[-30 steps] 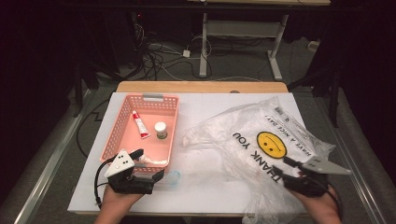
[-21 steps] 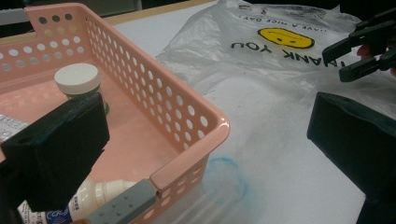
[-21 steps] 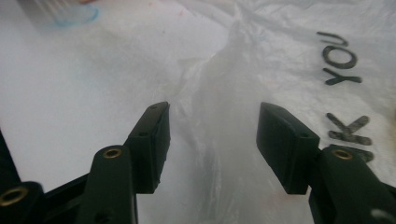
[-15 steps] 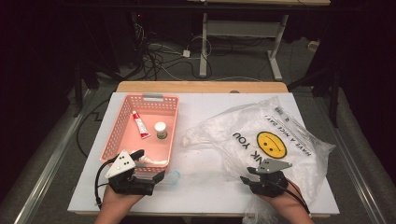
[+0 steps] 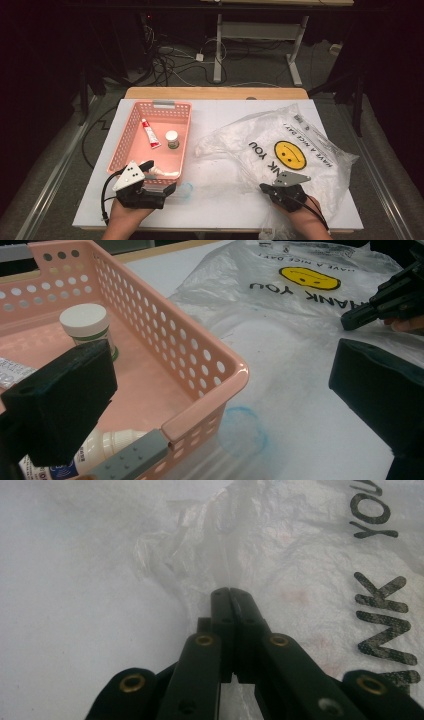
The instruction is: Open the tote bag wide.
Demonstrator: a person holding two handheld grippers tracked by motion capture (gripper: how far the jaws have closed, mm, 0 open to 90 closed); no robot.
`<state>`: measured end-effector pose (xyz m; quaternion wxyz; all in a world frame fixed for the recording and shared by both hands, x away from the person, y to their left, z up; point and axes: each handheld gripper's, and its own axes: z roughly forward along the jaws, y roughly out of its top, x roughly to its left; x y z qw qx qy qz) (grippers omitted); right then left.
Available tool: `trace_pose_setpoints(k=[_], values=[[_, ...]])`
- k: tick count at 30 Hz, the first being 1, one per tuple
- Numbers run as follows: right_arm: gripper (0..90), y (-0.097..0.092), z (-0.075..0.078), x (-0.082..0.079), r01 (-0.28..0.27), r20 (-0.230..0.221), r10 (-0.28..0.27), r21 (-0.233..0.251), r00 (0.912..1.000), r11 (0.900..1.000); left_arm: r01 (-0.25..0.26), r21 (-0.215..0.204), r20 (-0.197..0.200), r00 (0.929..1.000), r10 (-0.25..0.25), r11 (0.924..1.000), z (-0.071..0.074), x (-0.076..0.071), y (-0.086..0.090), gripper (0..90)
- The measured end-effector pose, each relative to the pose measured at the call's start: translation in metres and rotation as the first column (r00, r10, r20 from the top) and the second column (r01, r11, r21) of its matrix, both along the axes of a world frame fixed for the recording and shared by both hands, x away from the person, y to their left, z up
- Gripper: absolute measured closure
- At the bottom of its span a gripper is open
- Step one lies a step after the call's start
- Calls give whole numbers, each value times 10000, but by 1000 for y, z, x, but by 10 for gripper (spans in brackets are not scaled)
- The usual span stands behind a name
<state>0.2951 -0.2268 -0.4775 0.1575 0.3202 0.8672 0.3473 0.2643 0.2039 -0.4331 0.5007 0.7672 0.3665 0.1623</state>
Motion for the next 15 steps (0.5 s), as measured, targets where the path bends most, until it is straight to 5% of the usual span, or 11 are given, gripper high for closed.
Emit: trace_pose_setpoints(k=[15], values=[[900,2,12,13,722,552,-792,1194,9953,9902,34,44,60,10000,-34,10000,-1,1,1,0]])
